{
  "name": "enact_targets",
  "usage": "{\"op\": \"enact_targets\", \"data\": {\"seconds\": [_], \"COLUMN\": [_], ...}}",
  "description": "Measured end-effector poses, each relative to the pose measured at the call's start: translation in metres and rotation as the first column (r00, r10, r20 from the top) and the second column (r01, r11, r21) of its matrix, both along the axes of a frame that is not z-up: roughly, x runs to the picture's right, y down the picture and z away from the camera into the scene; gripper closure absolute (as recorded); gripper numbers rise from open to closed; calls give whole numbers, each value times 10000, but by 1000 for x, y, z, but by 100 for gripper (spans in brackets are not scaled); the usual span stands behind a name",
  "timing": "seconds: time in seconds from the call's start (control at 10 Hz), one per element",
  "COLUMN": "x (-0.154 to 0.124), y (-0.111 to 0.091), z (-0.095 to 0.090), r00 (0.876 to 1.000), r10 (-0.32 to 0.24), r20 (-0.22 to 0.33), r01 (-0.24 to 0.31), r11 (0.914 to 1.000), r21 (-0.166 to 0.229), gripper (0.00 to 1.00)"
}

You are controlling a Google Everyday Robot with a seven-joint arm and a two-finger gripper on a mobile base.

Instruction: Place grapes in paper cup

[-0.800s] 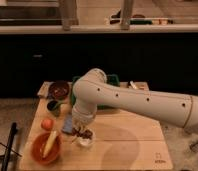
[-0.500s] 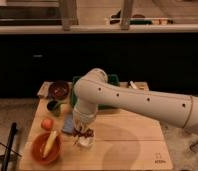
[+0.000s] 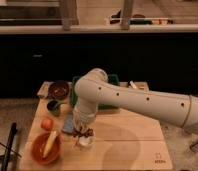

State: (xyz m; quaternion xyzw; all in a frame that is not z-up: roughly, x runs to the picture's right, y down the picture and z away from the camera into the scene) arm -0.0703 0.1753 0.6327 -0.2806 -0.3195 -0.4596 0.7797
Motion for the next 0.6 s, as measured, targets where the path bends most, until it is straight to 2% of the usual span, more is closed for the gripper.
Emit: {"op": "enact_targets", "data": {"seconds": [0.2, 0.6], "x": [-2, -2], "y": [0, 0], "z": [0, -2], "r00": [10000, 9999], "r10": [-44, -96], "r20": [33, 30], "r01": [44, 96], "r11": [10000, 10000], "r21": [-7, 26], "gripper": [22, 20]}}
